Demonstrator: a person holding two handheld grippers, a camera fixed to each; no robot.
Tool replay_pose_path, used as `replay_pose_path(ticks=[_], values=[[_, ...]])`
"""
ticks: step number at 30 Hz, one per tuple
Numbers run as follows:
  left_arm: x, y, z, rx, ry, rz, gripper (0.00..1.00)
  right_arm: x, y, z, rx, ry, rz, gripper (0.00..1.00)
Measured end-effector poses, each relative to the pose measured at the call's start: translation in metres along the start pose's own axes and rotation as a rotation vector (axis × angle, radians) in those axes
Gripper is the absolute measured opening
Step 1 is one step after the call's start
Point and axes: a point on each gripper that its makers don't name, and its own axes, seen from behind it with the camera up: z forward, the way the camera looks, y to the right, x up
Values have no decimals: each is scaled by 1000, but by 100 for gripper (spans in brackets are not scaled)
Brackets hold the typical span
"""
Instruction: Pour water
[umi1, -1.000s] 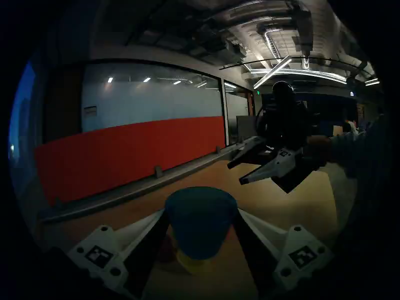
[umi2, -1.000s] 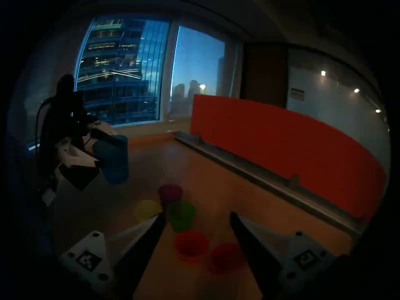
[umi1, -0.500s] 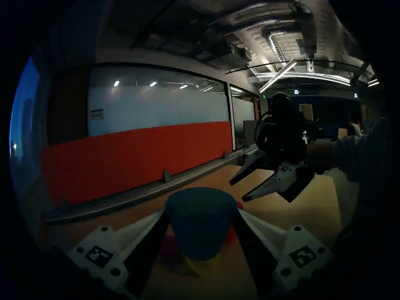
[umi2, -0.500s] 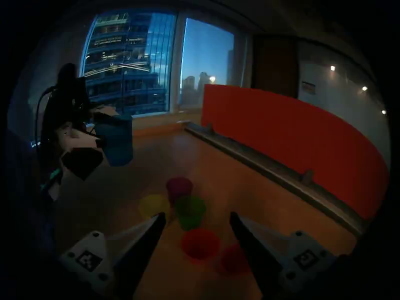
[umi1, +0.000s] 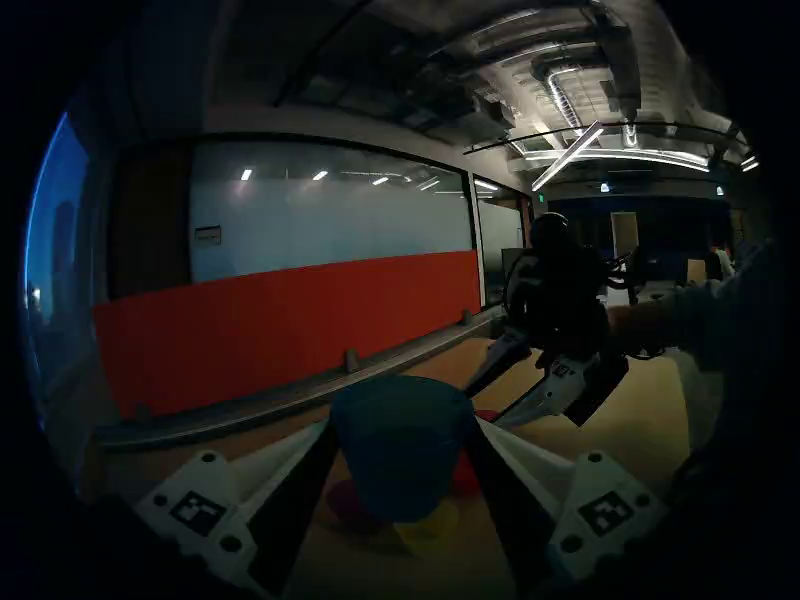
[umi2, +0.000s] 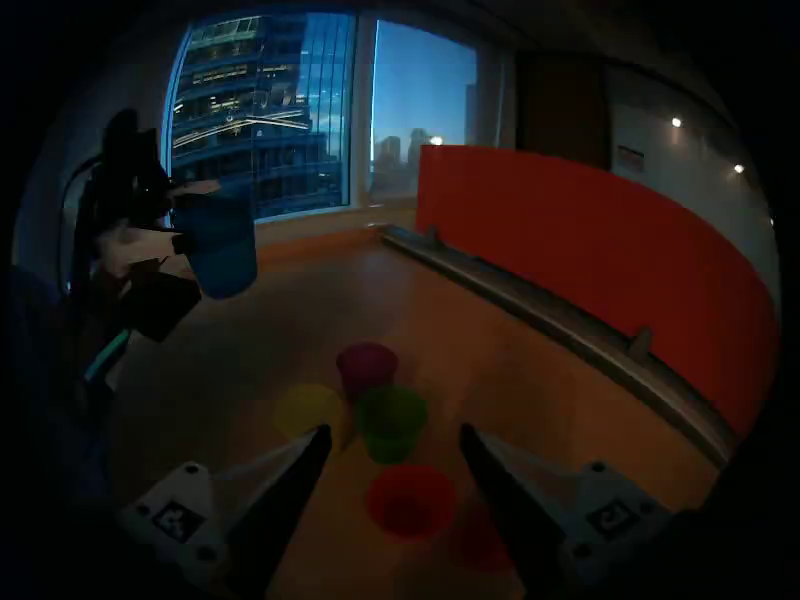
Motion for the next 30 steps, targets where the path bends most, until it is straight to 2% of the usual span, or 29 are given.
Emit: replay_pose_path(ticks=[18,30], values=[[-2,-27,-8,56,7,-6,86,-17,-4,55,38,-104,14,95],[-2,-30,-16,59,8,-3,86,-28,-7,80,41,-183,15,95]])
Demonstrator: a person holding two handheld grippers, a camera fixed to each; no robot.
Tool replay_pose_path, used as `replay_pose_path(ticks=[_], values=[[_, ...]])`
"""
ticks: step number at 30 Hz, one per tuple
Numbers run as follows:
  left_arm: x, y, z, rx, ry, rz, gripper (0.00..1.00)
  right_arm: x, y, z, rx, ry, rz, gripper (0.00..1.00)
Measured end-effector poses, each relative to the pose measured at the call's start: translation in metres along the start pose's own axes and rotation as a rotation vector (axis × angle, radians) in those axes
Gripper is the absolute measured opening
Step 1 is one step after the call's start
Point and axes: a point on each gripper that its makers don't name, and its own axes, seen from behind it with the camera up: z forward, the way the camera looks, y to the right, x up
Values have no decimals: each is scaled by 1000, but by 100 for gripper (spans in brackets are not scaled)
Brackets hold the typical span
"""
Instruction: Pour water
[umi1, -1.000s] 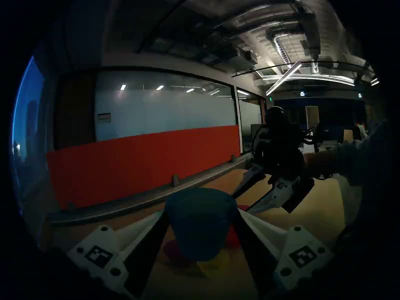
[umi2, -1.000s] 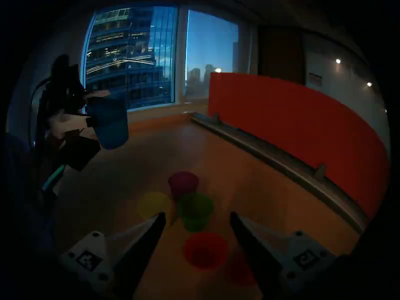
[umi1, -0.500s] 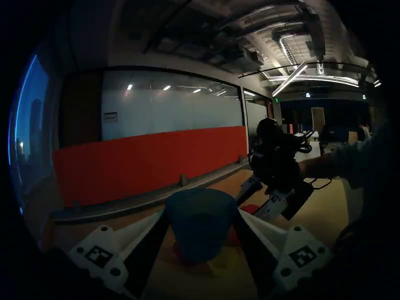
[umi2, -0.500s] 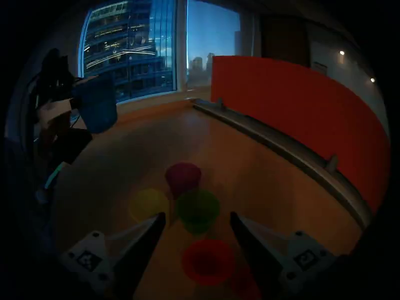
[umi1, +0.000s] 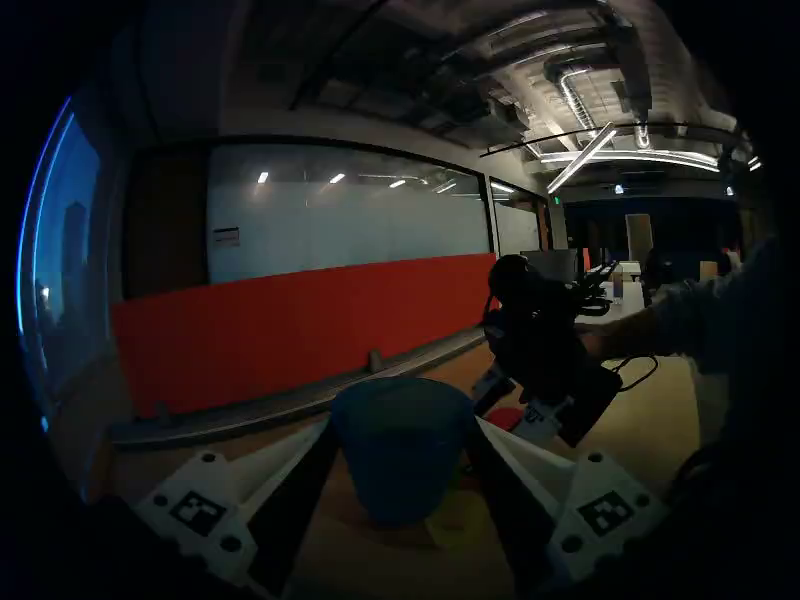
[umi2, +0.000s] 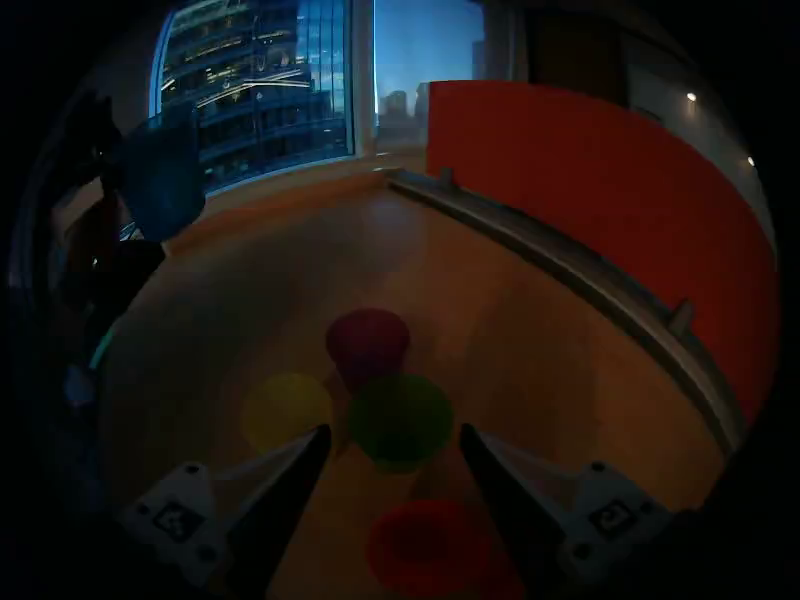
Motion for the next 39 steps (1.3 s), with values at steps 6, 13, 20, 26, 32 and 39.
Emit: replay_pose_path(ticks=[6,13,20,26,32,39], values=[[-3,0,0,-3,-1,1,86,-5,3,12,-13,-39,-8,95],[-8,-2,-1,-5,-7,-4,86,-8,4,22,-20,-70,-4,94],[-11,-5,-2,-2,-11,-6,86,-9,5,32,-28,-98,0,94],[-11,-6,-3,-1,-13,-4,86,-8,4,40,-31,-108,7,94],[-10,-4,-4,-1,-14,0,86,-11,6,45,-40,-122,2,94],[-12,-2,-4,0,-17,2,86,-13,7,47,-45,-119,-1,94]])
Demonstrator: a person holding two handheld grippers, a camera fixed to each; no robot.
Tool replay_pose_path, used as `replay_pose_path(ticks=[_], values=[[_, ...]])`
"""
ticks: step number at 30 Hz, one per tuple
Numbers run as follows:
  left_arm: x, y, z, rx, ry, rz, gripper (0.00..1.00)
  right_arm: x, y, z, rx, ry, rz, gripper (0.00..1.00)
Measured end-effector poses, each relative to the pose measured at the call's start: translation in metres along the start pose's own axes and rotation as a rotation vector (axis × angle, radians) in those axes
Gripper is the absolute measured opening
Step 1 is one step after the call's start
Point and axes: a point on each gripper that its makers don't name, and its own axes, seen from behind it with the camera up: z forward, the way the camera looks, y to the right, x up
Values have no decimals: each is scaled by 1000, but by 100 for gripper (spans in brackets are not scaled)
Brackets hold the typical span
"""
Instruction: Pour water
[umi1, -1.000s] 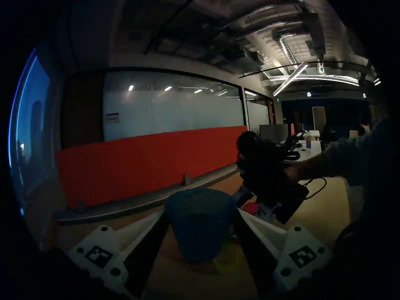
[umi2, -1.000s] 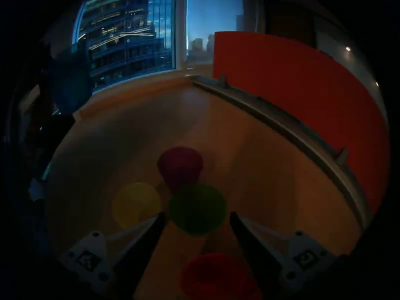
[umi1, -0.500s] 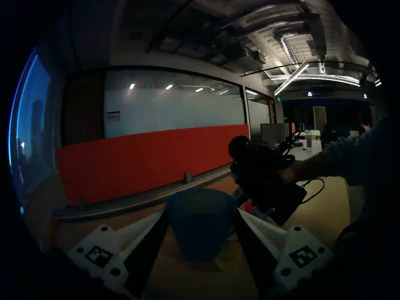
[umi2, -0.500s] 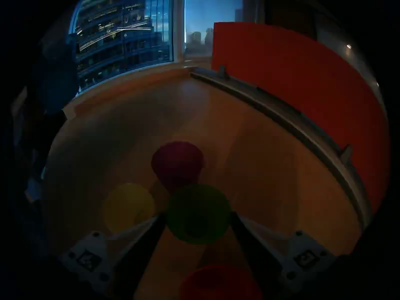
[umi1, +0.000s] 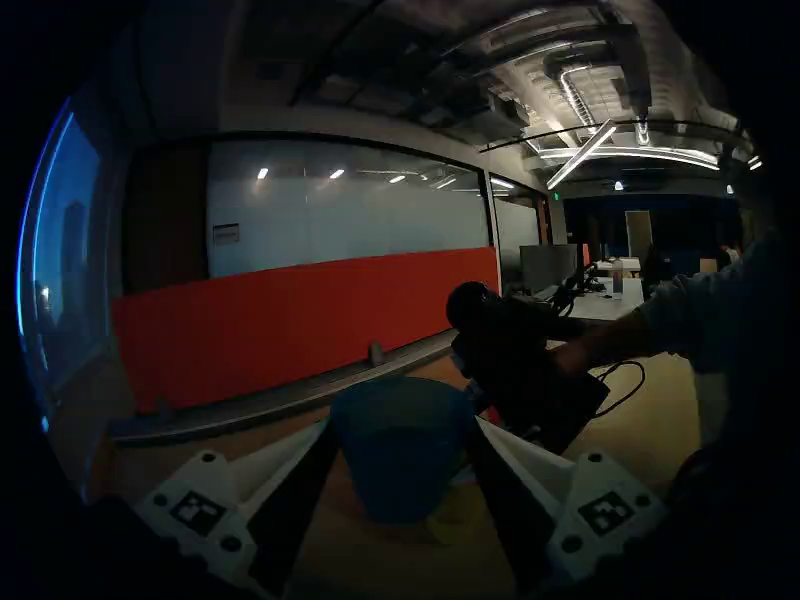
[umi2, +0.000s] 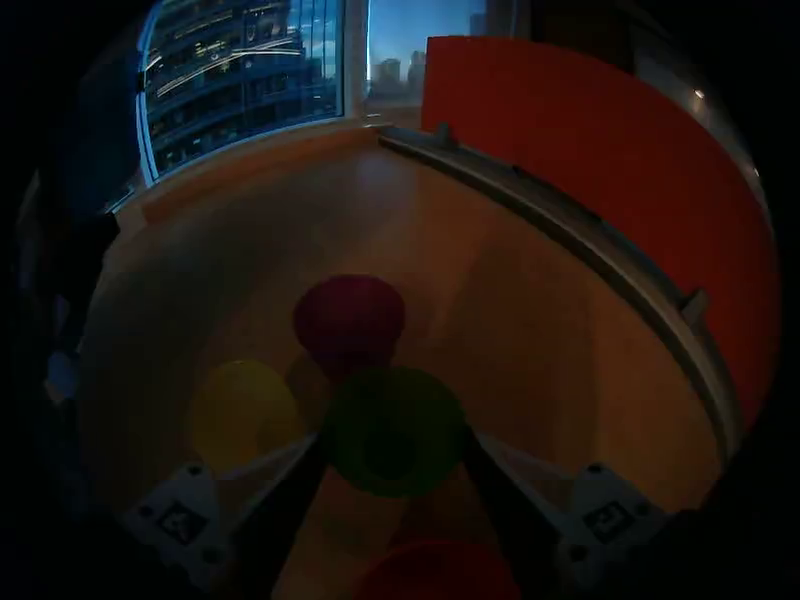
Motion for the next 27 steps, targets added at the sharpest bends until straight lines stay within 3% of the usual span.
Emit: replay_pose_path(ticks=[6,12,27], values=[[-1,0,0,3,-6,3,86,1,4,-1,-22,27,-3,94],[-2,0,1,5,-9,3,86,8,6,-16,-23,77,20,94],[3,7,0,9,-15,-12,86,22,3,-83,-48,221,34,93]])
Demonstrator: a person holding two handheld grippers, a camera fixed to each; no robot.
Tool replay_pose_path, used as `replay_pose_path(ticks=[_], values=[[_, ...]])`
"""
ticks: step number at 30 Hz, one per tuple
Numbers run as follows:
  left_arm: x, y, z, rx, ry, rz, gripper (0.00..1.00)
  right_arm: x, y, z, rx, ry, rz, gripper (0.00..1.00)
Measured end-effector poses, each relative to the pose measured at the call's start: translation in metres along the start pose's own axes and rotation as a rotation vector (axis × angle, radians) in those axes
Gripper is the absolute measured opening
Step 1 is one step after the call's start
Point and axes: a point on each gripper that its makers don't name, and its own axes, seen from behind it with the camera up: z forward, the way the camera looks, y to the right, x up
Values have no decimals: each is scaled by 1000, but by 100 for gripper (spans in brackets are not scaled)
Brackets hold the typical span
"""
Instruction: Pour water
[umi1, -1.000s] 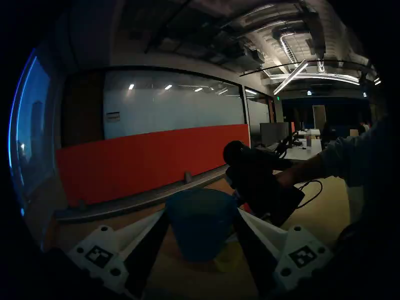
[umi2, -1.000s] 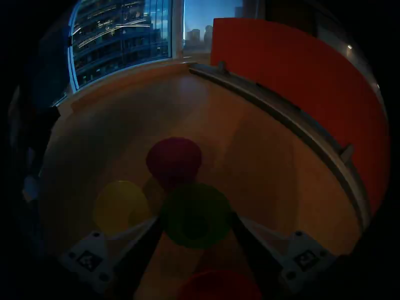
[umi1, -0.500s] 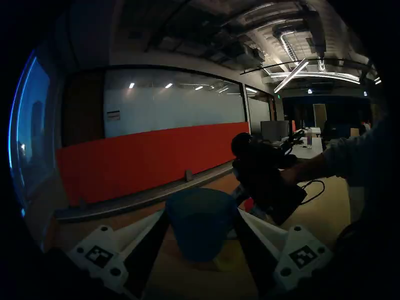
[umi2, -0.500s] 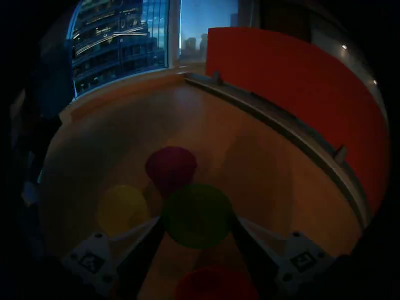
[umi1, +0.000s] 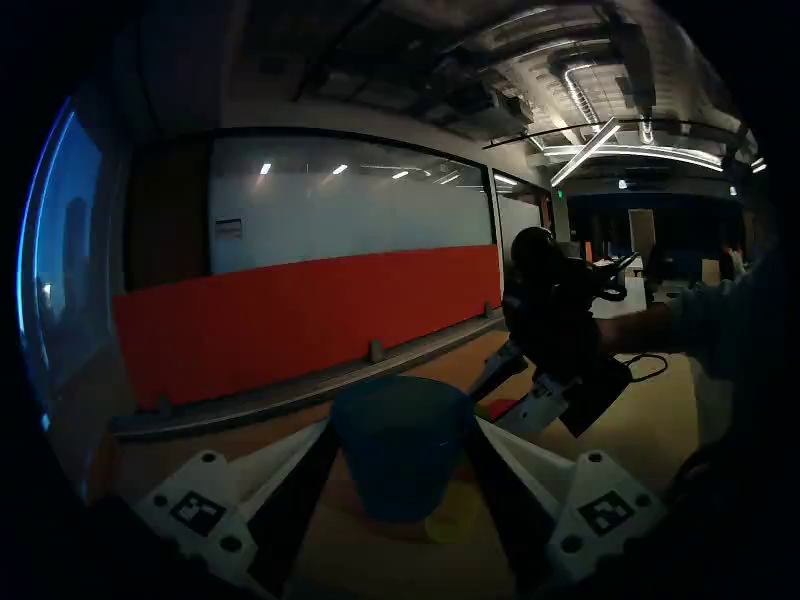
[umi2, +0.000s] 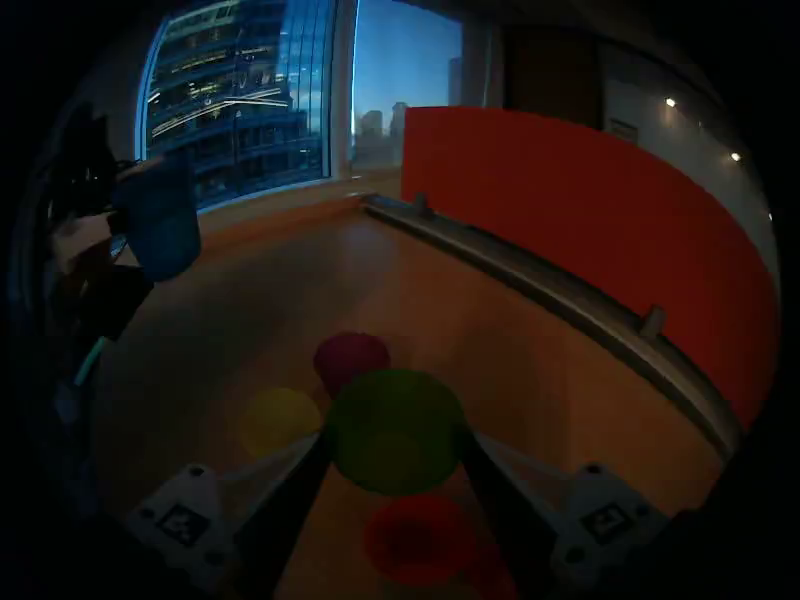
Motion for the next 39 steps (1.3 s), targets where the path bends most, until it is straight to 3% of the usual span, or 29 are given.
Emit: replay_pose_path(ticks=[10,21,33,39], values=[[8,5,-2,-5,16,-45,86,28,-6,-36,-17,146,-22,93],[14,13,-5,-12,19,-38,86,54,-21,-65,-33,307,-38,93],[17,19,-7,-22,22,-40,86,86,-36,-95,-41,489,-11,92],[18,21,-6,-26,22,-42,86,94,-37,-106,-55,534,-15,92]])
